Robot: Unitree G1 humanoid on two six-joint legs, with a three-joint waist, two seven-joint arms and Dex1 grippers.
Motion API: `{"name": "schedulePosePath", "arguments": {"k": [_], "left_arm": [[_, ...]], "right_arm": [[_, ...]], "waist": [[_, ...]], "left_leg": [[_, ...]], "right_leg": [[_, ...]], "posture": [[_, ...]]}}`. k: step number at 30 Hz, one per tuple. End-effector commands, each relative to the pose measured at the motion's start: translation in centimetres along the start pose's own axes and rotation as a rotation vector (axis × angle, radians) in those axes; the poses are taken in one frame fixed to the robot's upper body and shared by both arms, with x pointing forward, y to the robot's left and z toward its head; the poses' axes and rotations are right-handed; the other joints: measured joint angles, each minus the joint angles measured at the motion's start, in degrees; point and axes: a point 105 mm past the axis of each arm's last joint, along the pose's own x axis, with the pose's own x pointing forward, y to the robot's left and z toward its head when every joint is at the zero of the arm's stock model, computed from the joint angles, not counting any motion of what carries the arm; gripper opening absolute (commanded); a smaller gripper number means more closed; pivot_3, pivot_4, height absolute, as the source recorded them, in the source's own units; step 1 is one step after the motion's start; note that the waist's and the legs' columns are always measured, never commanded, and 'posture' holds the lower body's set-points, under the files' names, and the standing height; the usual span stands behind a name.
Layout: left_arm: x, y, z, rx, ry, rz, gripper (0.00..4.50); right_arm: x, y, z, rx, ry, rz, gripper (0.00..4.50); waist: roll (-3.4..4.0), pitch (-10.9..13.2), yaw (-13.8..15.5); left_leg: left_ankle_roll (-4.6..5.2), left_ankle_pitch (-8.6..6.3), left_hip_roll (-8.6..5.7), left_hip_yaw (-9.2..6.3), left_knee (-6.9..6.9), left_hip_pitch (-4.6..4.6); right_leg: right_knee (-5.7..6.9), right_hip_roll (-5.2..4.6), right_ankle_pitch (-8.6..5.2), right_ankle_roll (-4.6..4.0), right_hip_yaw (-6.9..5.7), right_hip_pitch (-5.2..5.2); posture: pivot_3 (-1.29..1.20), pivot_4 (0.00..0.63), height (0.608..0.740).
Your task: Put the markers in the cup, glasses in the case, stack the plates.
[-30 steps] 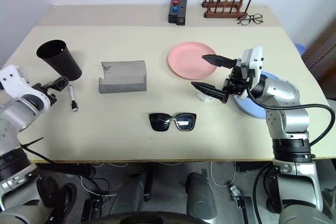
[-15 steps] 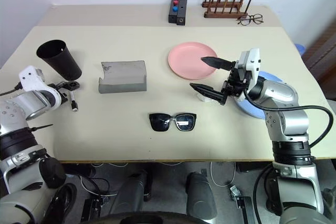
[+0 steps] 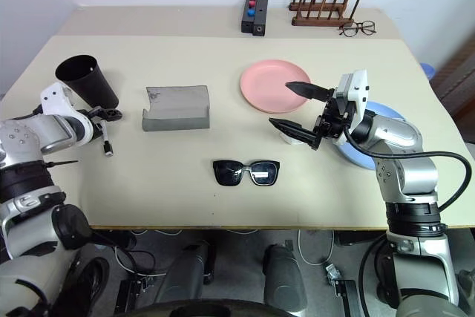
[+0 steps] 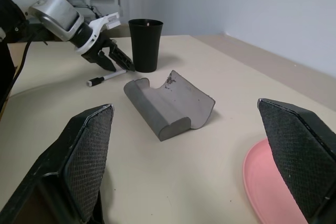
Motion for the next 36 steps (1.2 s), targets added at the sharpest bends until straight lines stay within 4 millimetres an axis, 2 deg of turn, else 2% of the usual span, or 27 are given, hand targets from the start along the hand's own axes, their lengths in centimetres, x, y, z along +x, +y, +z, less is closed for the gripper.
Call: {"name": "schedulePosePath", "arguments": {"k": [1, 8, 9, 13, 17, 23, 26, 30, 34, 36], "left_arm": [[0.1, 0.4, 0.1, 0.031, 0.022, 0.01, 3.68], [0.1, 1.1, -0.8, 0.015, 0.079, 0.006, 0.24], [0.1, 1.1, -1.0, 0.022, 0.084, 0.007, 0.1], [0.0, 1.2, -1.1, 0.033, 0.083, 0.013, 0.1], [-0.7, 1.1, -0.4, 0.032, 0.048, -0.013, 0.1], [-4.0, 2.2, 1.2, 0.191, -0.047, -0.066, 0.1], [-6.3, 0.7, 1.9, 0.322, -0.124, -0.211, 0.1], [-9.4, -2.9, 2.4, 0.569, -0.329, -0.441, 0.1], [-11.2, -4.4, 3.6, 0.658, -0.53, -0.518, 0.1], [-12.2, -5.0, 4.2, 0.63, -0.603, -0.585, 0.1]], "right_arm": [[0.0, 0.0, 1.5, -0.047, -0.03, 0.006, 4.5], [-0.2, -0.1, 1.6, -0.051, -0.022, -0.004, 4.5], [-0.2, -0.1, 1.6, -0.051, -0.022, -0.005, 4.5], [-0.2, -0.2, 1.5, -0.054, -0.02, -0.01, 4.5], [-0.2, -0.2, 1.5, -0.056, -0.021, -0.009, 4.5], [-0.2, -0.4, 1.5, -0.057, -0.022, -0.007, 4.5], [-0.2, -0.5, 1.5, -0.055, -0.026, -0.007, 4.5], [0.2, -0.7, 1.4, -0.056, -0.032, 0.001, 4.5], [0.5, -0.9, 1.4, -0.061, -0.039, 0.009, 4.5], [0.6, -1.0, 1.5, -0.063, -0.041, 0.011, 4.5]], "waist": [[0.0, 0.0, 0.0], [0.0, 0.0, 0.5], [0.0, 0.0, 0.5], [0.0, 0.0, 0.3], [0.0, 0.0, 0.3], [-0.02, 0.0, -0.4], [-0.01, 0.0, -0.8], [-0.01, 0.0, -0.7], [0.0, 0.0, -0.7], [0.0, 0.0, -0.8]], "left_leg": [[0.0, 0.0, 0.0, 0.0, 0.0, 0.0], [-0.01, 0.0, 0.0, 0.0, 0.03, -0.01], [-0.01, 0.0, 0.0, 0.01, 0.03, -0.01], [-0.01, 0.0, -0.01, 0.01, 0.03, 0.0], [-0.01, 0.0, 0.0, 0.01, 0.03, -0.01], [-0.02, -0.01, 0.01, 0.01, -0.04, -0.03], [-0.04, -0.02, 0.02, 0.01, -0.06, -0.04], [-0.19, -0.11, 0.01, 0.05, -0.05, -0.06], [-0.2, -0.12, 0.02, 0.13, -0.08, -0.1], [-0.17, -0.11, 0.02, 0.15, -0.1, -0.11]], "right_leg": [[0.0, 0.0, 0.0, 0.0, 0.0, 0.0], [-0.03, -0.01, 0.0, 0.0, 0.0, 0.03], [-0.04, -0.01, 0.0, 0.0, 0.0, 0.03], [-0.04, -0.01, 0.0, 0.0, 0.0, 0.03], [-0.04, -0.01, 0.0, 0.0, 0.01, 0.03], [-0.02, -0.01, 0.0, -0.01, 0.01, -0.06], [-0.03, -0.01, -0.01, -0.04, 0.01, -0.09], [-0.21, -0.09, -0.09, -0.32, 0.01, -0.05], [-0.41, -0.14, -0.01, -0.42, 0.01, -0.06], [-0.45, -0.14, 0.0, -0.42, 0.01, -0.05]], "posture": [[0.0, 0.15, 0.74], [0.0, 0.15, 0.74], [0.0, 0.15, 0.74], [0.0, 0.15, 0.74], [0.0, 0.15, 0.74], [0.0, 0.15, 0.74], [0.0, 0.15, 0.74], [0.0, 0.15, 0.74], [0.0, 0.15, 0.74], [0.0, 0.15, 0.74]]}}
